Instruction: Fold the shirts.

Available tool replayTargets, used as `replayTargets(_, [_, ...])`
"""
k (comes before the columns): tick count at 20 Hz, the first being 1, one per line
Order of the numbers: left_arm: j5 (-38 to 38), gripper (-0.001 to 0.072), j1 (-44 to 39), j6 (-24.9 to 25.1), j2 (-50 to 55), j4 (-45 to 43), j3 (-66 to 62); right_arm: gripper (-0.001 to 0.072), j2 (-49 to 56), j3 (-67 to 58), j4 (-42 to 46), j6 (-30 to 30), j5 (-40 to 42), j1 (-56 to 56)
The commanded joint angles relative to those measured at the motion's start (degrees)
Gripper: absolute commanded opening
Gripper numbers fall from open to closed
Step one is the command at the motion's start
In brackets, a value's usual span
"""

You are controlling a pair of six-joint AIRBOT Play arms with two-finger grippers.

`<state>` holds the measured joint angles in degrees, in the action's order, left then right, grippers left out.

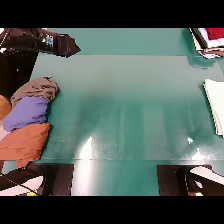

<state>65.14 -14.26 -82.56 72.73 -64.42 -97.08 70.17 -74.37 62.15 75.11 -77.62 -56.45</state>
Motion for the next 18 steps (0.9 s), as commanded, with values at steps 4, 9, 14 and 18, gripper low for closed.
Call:
replayTargets(4, [-0.55, 0.0028, -0.04, 0.07, 0.0, 0.04, 0.0, 0.0509, -3.34, 1.51, -12.41, 0.07, -1.11, 8.63])
replayTargets(9, [-0.2, 0.0028, -0.04, -0.42, 0.0, 1.05, 0.0, 0.0377, -6.49, 1.51, -12.92, 0.04, 2.08, 30.16])
replayTargets(14, [-0.2, 0.0028, -0.04, -0.42, 0.0, 1.05, 0.0, 0.0015, -7.17, 1.51, -12.5, -0.66, 4.26, 45.38])
replayTargets(18, [-0.2, 0.0028, -0.04, -0.44, 0.0, 1.05, 0.0, 0.0016, -7.17, 1.51, -12.52, -0.63, 5.01, 49.62])
